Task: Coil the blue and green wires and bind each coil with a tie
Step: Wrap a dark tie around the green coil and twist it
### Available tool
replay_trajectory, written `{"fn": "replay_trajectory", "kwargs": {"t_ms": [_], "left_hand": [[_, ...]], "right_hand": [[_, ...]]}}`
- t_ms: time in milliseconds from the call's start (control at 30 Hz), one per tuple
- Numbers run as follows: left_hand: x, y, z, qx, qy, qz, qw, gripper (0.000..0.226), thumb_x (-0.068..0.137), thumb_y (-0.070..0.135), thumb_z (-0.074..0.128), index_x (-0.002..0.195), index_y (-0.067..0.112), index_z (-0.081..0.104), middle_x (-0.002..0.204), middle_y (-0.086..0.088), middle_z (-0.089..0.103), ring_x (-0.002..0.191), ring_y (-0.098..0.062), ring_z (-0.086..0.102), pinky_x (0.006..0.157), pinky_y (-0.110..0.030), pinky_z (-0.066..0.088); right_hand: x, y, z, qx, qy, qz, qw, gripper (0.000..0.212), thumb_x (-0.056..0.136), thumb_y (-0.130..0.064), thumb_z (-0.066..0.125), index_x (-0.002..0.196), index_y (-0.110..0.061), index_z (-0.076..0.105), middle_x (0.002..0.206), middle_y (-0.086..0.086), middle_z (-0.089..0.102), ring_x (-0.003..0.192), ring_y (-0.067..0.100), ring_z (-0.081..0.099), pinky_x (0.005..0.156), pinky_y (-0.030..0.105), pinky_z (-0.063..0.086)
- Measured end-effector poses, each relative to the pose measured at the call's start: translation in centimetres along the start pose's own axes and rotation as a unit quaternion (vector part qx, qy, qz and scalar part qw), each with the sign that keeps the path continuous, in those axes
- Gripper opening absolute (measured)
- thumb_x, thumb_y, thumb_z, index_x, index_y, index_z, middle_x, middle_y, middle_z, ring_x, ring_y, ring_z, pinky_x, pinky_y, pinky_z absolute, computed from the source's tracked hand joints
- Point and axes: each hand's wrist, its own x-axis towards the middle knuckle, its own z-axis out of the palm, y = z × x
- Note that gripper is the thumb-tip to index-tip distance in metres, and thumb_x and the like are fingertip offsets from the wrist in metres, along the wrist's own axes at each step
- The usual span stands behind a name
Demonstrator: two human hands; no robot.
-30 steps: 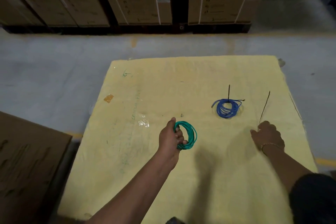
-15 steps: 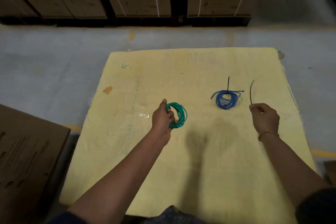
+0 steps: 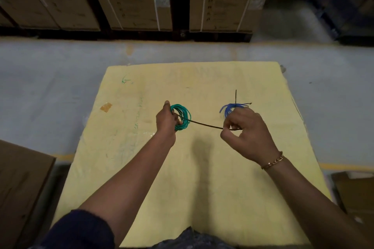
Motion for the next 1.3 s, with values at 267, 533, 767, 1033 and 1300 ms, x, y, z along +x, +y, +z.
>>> {"fn": "replay_trajectory", "kwargs": {"t_ms": [267, 533, 767, 1033, 1300], "left_hand": [[0.4, 0.7, -0.2, 0.023, 0.016, 0.021, 0.999, 0.036, 0.101, 0.043, 0.052, 0.077, 0.016, 0.049, 0.049, 0.004, 0.039, 0.042, -0.013, 0.031, 0.052, -0.028, 0.04], [-1.2, 0.2, 0.8, 0.058, -0.001, 0.033, 0.998, 0.039, 0.102, 0.042, 0.049, 0.072, 0.017, 0.047, 0.044, 0.008, 0.038, 0.035, -0.011, 0.033, 0.051, -0.028, 0.039], [-2.7, -0.8, 1.5, 0.07, -0.053, 0.032, 0.996, 0.038, 0.101, 0.043, 0.05, 0.074, 0.016, 0.046, 0.045, 0.009, 0.035, 0.045, -0.014, 0.031, 0.055, -0.029, 0.04], [-3.7, -1.7, 1.9, 0.111, -0.076, 0.037, 0.99, 0.037, 0.096, 0.047, 0.053, 0.078, 0.014, 0.054, 0.057, 0.003, 0.045, 0.057, -0.021, 0.044, 0.066, -0.037, 0.047], [-4.5, -2.1, 1.6, 0.17, -0.085, 0.076, 0.979, 0.037, 0.099, 0.039, 0.051, 0.071, 0.016, 0.046, 0.049, 0.008, 0.038, 0.046, -0.013, 0.034, 0.057, -0.03, 0.031]], "right_hand": [[-0.3, -1.0, -0.3, -0.056, 0.009, -0.007, 0.998, 0.012, 0.071, -0.032, 0.055, 0.064, -0.022, 0.054, 0.066, -0.008, 0.047, 0.068, 0.014, 0.043, 0.066, 0.026, 0.027], [1.4, -2.4, 1.5, -0.115, -0.025, -0.001, 0.993, 0.019, 0.075, -0.038, 0.05, 0.067, -0.024, 0.06, 0.066, -0.012, 0.046, 0.069, 0.017, 0.046, 0.069, 0.036, 0.043], [3.4, -1.7, 4.5, -0.175, -0.032, 0.0, 0.984, 0.017, 0.09, -0.034, 0.06, 0.085, -0.024, 0.073, 0.079, -0.008, 0.061, 0.078, 0.019, 0.055, 0.068, 0.038, 0.045], [3.7, -1.2, 6.1, -0.217, -0.004, -0.049, 0.975, 0.02, 0.092, -0.029, 0.056, 0.081, -0.017, 0.067, 0.08, -0.001, 0.058, 0.073, 0.023, 0.053, 0.061, 0.04, 0.045], [3.4, -0.4, 5.9, -0.157, 0.0, -0.056, 0.986, 0.014, 0.091, -0.03, 0.057, 0.087, -0.021, 0.067, 0.084, -0.006, 0.059, 0.075, 0.02, 0.056, 0.063, 0.04, 0.045]]}}
